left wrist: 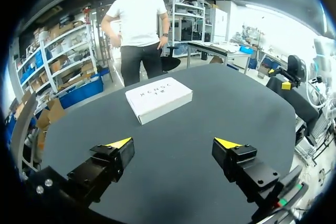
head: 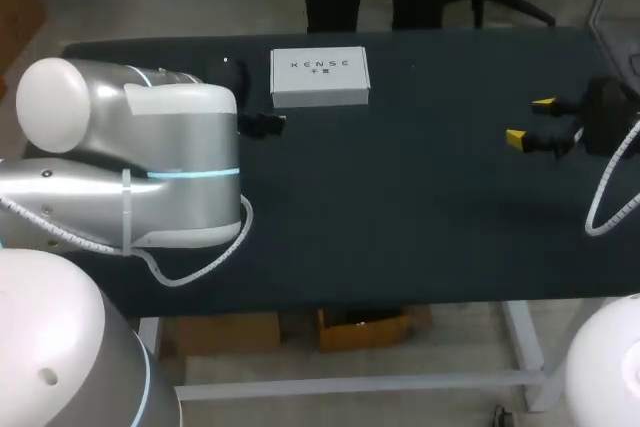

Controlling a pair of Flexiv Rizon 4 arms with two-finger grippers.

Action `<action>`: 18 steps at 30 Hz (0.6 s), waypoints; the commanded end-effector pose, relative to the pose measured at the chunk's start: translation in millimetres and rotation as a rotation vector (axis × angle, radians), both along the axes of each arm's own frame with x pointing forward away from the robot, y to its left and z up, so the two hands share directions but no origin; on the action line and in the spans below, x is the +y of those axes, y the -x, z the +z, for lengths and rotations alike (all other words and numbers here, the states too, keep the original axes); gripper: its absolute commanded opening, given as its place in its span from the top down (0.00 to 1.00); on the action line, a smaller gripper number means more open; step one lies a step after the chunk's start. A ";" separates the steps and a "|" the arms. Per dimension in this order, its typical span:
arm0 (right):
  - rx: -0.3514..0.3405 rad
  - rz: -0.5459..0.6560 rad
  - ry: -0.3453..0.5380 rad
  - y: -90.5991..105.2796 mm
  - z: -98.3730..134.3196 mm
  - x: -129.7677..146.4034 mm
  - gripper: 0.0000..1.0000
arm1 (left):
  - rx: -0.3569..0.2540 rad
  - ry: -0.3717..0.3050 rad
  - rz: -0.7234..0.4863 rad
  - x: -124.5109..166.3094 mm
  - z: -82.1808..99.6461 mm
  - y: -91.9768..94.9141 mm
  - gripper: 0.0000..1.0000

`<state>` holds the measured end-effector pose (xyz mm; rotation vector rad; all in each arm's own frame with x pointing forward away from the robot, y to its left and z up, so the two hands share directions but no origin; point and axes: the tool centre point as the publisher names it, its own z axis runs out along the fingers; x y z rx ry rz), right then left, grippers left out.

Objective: Assemble the packaging by folding the flat box into shape, placing the metal phone stand inside, and closing the box properly

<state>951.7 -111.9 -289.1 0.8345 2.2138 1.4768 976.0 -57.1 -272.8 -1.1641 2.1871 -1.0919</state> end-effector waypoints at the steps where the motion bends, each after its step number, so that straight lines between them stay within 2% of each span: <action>1: 0.001 0.001 -0.001 0.1 0.1 -0.6 0.00 | -0.048 0.033 -0.074 12.0 -3.8 -0.8 0.00; 5: 0.001 0.001 -0.001 0.1 0.1 -0.6 0.00 | -0.092 0.005 -0.220 16.4 -2.8 0.3 0.00; 7: 0.001 0.001 -0.001 0.1 0.1 -0.6 0.00 | -0.094 -0.011 -0.246 18.6 -2.7 -0.8 0.00; 9: 0.001 0.001 -0.001 0.1 0.1 -0.6 0.00 | -0.067 0.015 -0.230 22.7 -0.6 -6.9 0.00; 12: 0.001 0.001 -0.001 0.1 0.1 -0.6 0.00 | -0.073 0.033 -0.236 23.7 1.7 -7.3 0.00; 16: 0.001 0.001 -0.001 0.1 0.1 -0.6 0.00 | -0.075 0.036 -0.248 23.5 2.3 -6.3 0.00; 18: 0.001 0.001 -0.001 0.1 0.1 -0.6 0.00 | -0.098 0.006 -0.275 22.0 1.1 -4.1 0.00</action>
